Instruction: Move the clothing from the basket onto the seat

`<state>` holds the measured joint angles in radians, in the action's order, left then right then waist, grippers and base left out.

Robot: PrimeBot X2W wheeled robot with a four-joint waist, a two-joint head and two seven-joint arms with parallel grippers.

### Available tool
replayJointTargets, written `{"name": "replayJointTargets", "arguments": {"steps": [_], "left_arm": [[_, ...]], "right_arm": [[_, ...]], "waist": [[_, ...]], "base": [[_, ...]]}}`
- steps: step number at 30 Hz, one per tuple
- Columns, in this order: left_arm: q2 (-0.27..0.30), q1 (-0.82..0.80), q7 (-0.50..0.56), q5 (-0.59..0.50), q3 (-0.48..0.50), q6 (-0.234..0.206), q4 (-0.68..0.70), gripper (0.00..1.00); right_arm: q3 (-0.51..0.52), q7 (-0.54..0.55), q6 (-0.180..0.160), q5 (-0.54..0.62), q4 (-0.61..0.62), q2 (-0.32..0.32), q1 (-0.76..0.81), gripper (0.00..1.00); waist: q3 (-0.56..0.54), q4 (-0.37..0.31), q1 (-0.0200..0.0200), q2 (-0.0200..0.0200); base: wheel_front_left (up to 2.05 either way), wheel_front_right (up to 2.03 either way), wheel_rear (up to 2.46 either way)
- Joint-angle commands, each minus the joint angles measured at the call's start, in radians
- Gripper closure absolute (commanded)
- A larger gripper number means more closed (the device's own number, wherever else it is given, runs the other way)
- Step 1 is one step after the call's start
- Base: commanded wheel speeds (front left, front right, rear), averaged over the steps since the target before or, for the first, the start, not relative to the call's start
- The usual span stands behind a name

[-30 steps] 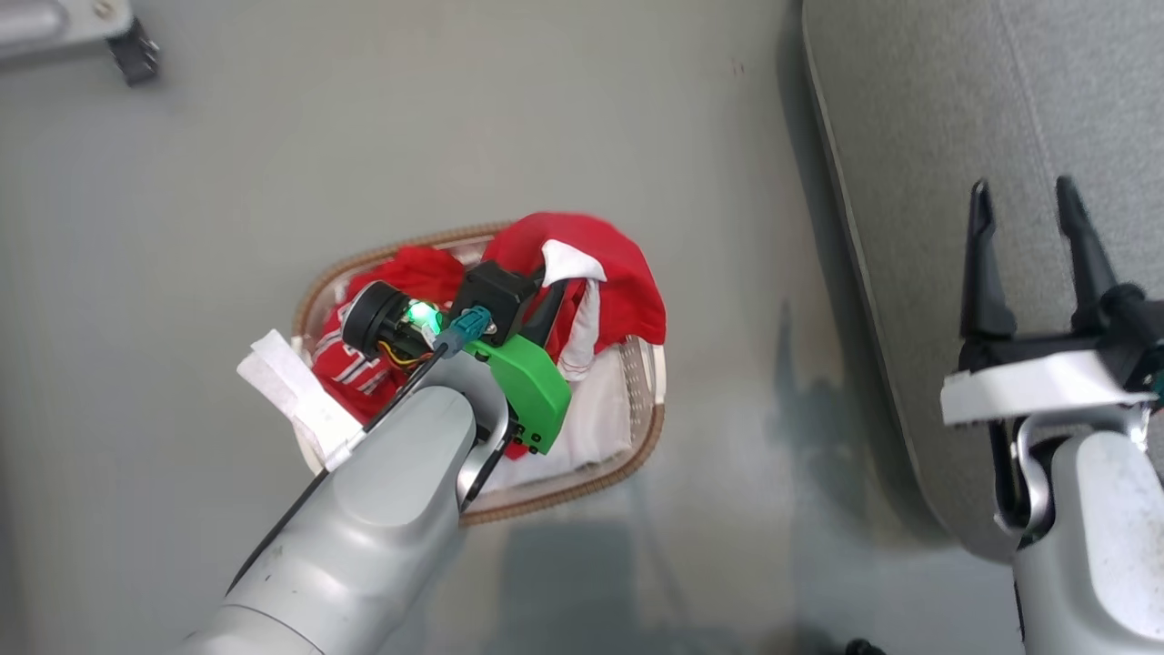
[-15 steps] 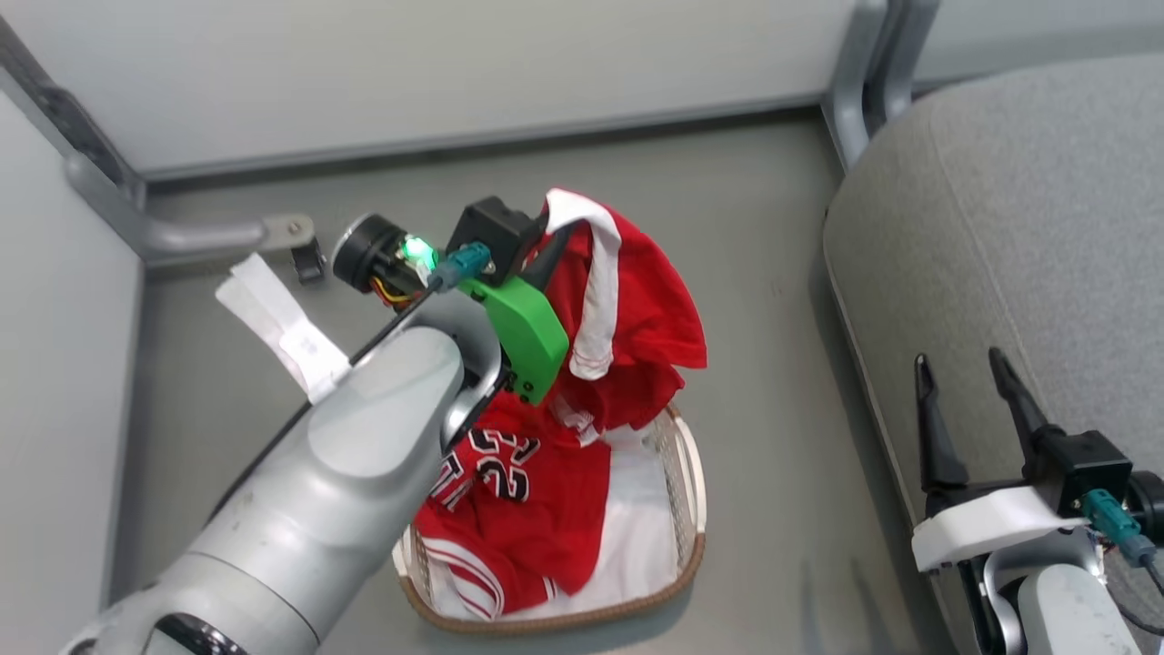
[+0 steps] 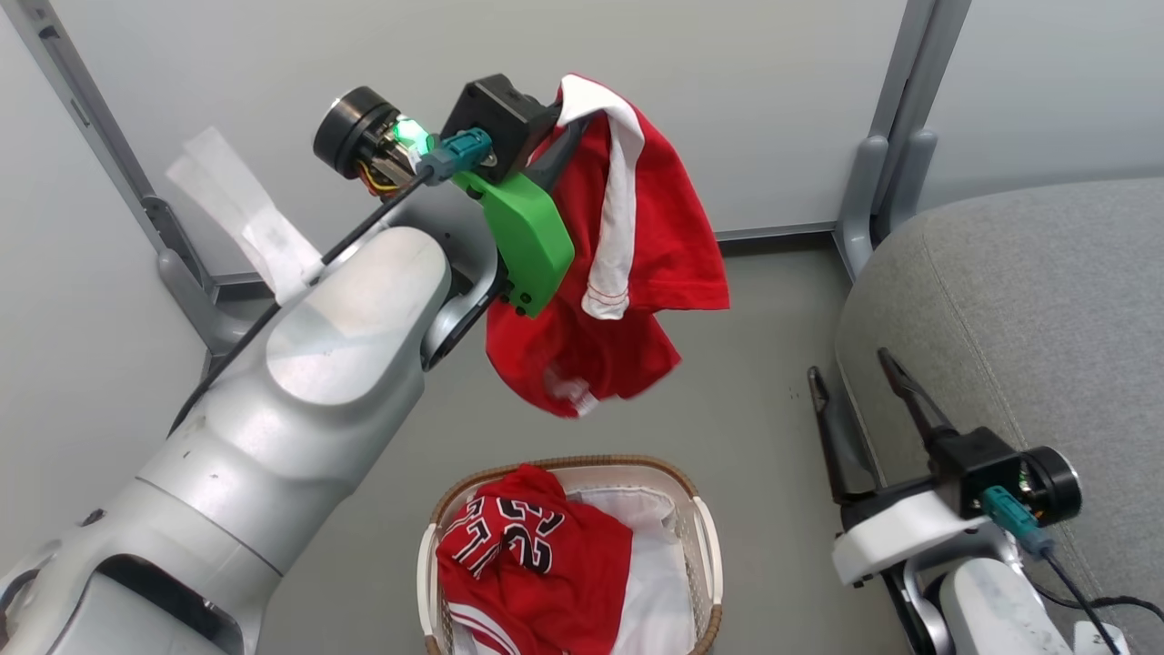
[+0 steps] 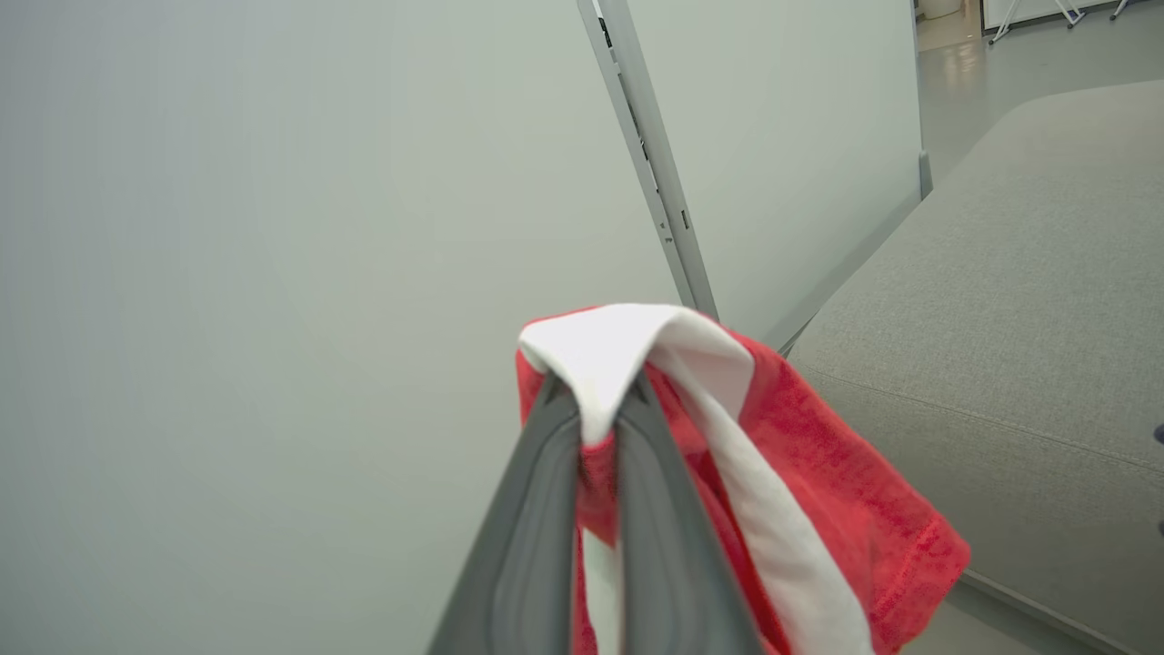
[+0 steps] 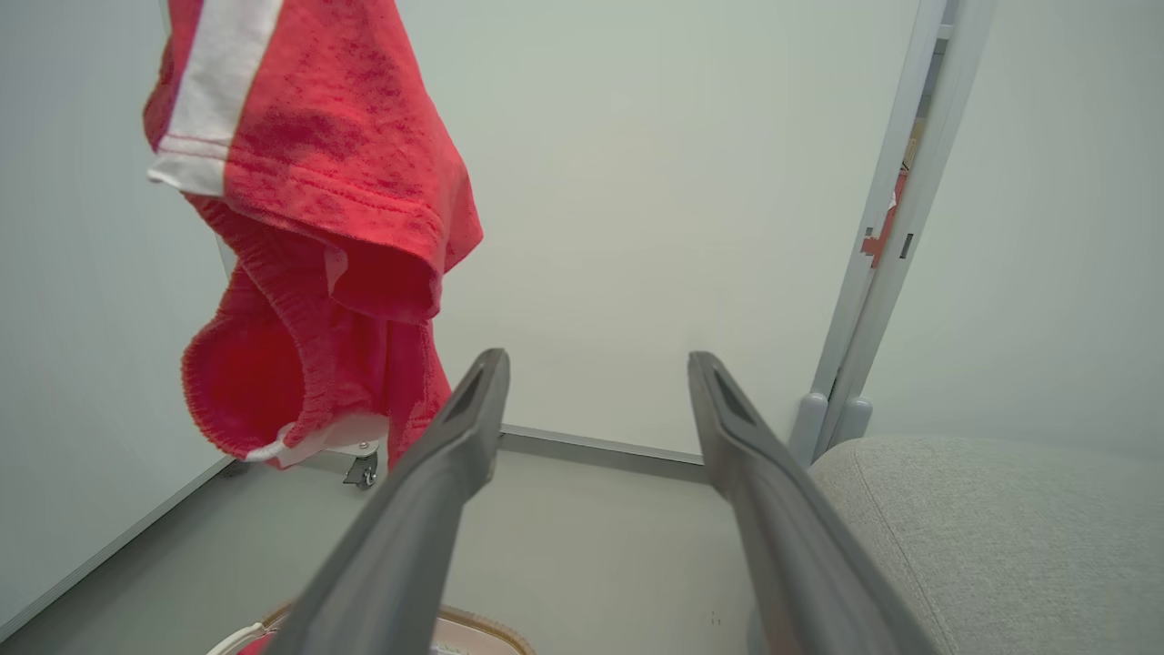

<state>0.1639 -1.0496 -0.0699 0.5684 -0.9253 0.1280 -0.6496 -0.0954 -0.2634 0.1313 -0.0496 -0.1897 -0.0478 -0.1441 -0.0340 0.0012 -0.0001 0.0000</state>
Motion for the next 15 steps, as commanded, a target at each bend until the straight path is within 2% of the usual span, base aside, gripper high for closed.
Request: {"name": "replayJointTargets", "arguments": {"steps": [1,7,15], "left_arm": [[0.007,-0.018,0.005,0.015,0.005,0.002,0.013,1.0],[0.015,-0.031,0.022,0.033,0.001,0.002,0.068,1.0],[0.007,-0.032,0.055,0.055,-0.022,0.002,0.172,1.0]], "right_arm": [[-0.016,-0.002,-0.001,0.011,-0.007,-0.005,-0.016,0.0],[-0.099,-0.002,-0.001,0.045,-0.07,-0.005,-0.062,0.0],[-0.157,-0.002,-0.001,0.087,-0.234,-0.005,-0.165,0.0]], "waist": [[-0.01,0.002,0.0001,0.0],[-0.022,0.013,0.0001,0.0],[-0.028,0.042,0.0001,0.0]], "base": [[0.0,0.0,0.0],[0.0,0.0,0.0],[0.0,0.0,0.0]]}}
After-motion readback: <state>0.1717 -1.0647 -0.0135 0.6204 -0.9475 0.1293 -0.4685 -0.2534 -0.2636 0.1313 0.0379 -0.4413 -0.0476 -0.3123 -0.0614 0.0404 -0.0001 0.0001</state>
